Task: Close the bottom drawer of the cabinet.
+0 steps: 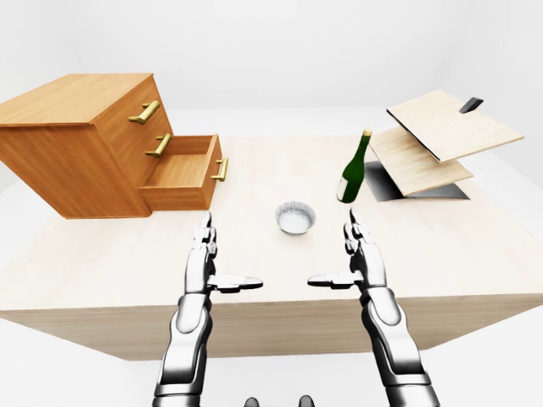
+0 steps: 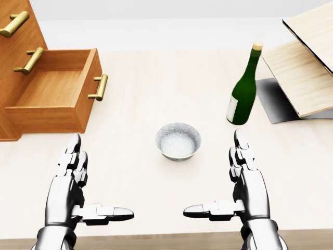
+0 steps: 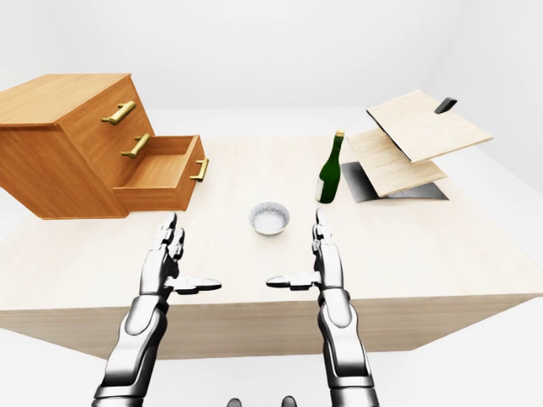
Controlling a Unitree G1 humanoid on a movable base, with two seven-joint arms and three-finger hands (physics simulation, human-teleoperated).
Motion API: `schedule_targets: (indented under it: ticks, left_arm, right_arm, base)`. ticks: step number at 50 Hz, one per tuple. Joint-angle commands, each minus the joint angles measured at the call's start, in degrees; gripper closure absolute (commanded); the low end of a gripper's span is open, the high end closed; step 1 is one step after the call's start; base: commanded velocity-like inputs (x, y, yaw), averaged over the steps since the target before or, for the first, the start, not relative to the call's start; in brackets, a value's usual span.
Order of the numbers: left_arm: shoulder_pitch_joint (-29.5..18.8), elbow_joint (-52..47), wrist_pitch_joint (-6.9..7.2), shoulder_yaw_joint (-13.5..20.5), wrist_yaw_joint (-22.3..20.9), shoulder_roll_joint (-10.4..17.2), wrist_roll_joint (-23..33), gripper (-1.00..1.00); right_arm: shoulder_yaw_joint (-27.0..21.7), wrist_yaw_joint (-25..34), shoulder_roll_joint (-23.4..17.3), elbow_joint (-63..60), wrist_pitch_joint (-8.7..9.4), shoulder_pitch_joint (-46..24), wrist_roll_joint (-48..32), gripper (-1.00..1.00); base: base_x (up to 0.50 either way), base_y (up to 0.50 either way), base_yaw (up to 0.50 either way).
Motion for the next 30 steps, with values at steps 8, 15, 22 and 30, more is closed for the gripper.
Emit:
schedule_targets:
  ticks: [8, 15, 22, 30]
  left_arm:
    - [-0.2, -0.5, 0.51, 1.3, -1.2, 0.6, -0.6, -1.0]
    - [-0.3, -0.5, 0.56, 1.3, -1.2, 0.7, -0.7, -1.0]
    - [-0.2, -0.2, 0.23, 1.3, -1.1, 0.6, -0.6, -1.0]
    - [-0.1, -0.3, 0.23, 1.1, -1.1, 0.6, -0.5, -1.0]
  right_arm:
    - [-1.5, 1.4, -0.8, -1.9, 2.09, -0.4, 0.6, -1.0]
    - [-2.3, 1.2, -1.1, -5.4, 3.73, 0.1, 1.0, -1.0]
    - [-11.8, -0.6, -4.0, -23.8, 4.54, -0.4, 5.6, -1.0]
    - [-22.9, -3.7, -7.5, -33.7, 4.54, -2.4, 12.7, -1.0]
  base:
    - [0.0, 0.0, 0.0]
    - [0.0, 0.0, 0.0]
    - [0.0, 0.0, 0.0]
    - [0.0, 0.0, 0.0]
